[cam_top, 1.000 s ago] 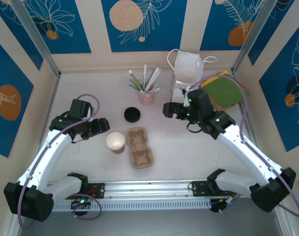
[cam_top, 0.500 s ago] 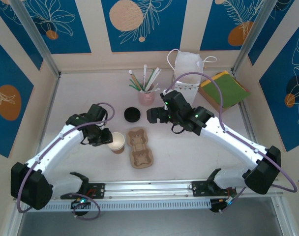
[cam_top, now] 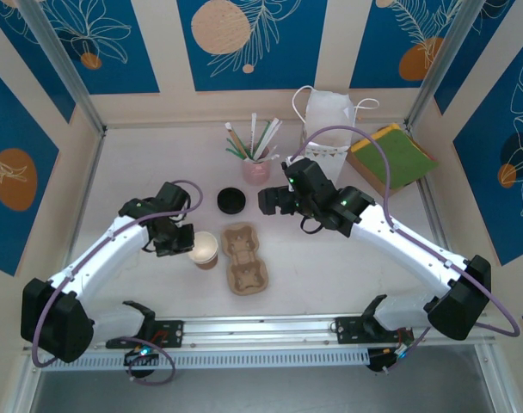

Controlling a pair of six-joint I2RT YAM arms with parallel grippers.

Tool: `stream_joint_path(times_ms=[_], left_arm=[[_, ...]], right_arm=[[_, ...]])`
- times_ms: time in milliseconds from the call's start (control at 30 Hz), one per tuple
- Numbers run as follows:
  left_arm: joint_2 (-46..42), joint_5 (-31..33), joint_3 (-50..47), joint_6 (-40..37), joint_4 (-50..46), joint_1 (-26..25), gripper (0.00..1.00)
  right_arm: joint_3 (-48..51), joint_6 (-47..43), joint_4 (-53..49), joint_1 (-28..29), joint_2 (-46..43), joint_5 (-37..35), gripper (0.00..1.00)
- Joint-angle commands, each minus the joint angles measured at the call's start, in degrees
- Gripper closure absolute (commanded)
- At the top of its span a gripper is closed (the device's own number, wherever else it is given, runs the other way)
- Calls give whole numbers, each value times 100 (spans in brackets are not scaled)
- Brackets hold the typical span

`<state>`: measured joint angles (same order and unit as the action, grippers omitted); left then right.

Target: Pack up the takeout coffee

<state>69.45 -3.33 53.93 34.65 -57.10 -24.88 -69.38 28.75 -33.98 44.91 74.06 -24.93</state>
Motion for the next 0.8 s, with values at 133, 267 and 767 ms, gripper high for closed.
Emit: stream_joint_path(times_ms=[133,267,767], left_arm=[[-203,-46,281,146,-178,-22,100],[-256,-130,475,166,-253,10,100],[-310,-231,82,-37,-79,440,100]], right_arm=[[-119,-65,-56,45,-87,-126,1],[-114,-63,-65,52,-94,-144,1],[-407,100,109,190,555,1737,1]])
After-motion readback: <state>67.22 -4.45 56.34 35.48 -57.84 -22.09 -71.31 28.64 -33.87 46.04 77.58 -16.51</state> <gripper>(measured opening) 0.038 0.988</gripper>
